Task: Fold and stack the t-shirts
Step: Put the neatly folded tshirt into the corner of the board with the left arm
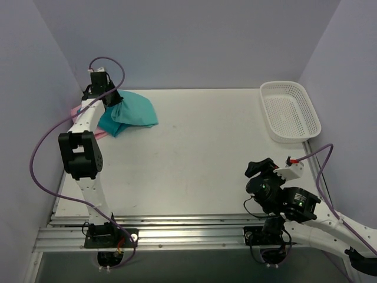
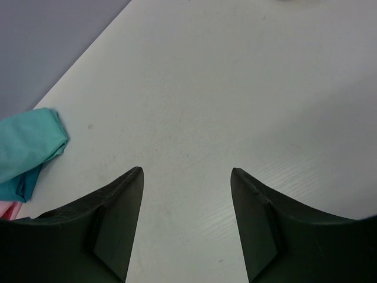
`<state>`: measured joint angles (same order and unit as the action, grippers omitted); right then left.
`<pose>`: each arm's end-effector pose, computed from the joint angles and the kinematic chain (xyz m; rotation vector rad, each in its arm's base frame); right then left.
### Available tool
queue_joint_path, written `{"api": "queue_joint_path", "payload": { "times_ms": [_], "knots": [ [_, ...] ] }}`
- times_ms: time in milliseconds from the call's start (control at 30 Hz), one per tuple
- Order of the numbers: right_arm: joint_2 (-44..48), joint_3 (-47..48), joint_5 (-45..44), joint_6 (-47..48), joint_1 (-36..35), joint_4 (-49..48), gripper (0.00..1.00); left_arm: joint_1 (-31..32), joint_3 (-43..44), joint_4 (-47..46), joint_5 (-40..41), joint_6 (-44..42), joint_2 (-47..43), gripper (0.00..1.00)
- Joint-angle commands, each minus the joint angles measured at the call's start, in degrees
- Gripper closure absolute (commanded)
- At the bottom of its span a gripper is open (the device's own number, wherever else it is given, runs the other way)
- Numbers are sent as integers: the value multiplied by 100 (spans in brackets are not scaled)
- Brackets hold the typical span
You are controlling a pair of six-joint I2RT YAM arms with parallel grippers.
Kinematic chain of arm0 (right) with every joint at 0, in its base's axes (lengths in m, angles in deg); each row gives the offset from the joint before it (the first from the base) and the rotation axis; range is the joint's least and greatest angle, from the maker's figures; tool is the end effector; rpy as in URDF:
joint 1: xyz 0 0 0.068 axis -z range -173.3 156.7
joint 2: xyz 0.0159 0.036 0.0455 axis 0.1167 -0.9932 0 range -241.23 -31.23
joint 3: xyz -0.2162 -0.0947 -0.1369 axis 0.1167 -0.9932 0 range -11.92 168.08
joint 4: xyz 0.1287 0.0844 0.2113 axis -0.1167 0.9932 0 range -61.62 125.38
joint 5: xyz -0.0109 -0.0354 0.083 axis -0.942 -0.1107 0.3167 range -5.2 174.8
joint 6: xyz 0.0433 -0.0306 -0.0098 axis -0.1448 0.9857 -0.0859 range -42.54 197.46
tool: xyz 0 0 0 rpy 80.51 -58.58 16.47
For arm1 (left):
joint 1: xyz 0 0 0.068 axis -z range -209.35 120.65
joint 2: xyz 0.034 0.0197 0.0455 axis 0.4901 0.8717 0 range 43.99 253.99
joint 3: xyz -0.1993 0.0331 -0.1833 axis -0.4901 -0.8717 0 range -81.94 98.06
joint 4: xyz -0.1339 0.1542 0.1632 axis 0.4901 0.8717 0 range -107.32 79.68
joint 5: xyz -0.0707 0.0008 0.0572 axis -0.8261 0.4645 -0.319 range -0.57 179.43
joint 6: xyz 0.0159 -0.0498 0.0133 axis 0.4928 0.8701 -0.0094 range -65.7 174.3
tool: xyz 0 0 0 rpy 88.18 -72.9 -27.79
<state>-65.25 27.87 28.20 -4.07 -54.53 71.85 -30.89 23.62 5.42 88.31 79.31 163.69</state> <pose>0.0804 0.0846 0.2883 0.8246 1.7714 0.5543 0.4905 0.0124 0.2753 -0.5005 2.1687 -0.2475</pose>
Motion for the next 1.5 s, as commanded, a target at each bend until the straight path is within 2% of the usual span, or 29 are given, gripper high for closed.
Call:
{"api": "queue_joint_path", "payload": {
  "times_ms": [0, 500, 933, 1000, 1067, 1100, 1133, 1167, 1267, 1400, 1467],
  "knots": [
    [-122, -50, -334, 103, -29, -13, 43, -267, 281, 90, -203, -94, -263, 98],
    [-500, 2, -325, 314, -38, -180, 43, -1164, 431, 125, -739, 100, -491, 98],
    [-869, 81, -308, 375, -38, -224, 44, -2051, -114, -218, -1004, 399, -176, 98],
    [-948, 90, -308, 375, -38, -233, 43, -2166, -132, -148, -951, 478, -8, 88],
    [-984, 108, -299, 367, -29, -224, 43, -2306, -36, 18, -908, 574, 299, 67],
    [-1019, 117, -290, 375, -38, -224, 42, -2342, 26, 133, -916, 653, 395, 37],
    [-1036, 117, -282, 367, -38, -215, 42, -2403, 252, 412, -933, 732, 605, 26],
    [-1045, 125, -290, 358, -38, -207, 41, -2421, 368, 520, -864, 768, 685, 21],
    [-1019, 117, -273, 358, -38, -207, 41, -2421, 282, 513, -705, 820, 573, 19],
    [-984, 99, -282, 375, -38, -215, 41, -2316, 26, 511, -224, 821, -128, 18],
    [-992, 99, -290, 375, -38, -224, 41, -2071, -52, 679, 59, 698, -472, 18]
  ]
}}
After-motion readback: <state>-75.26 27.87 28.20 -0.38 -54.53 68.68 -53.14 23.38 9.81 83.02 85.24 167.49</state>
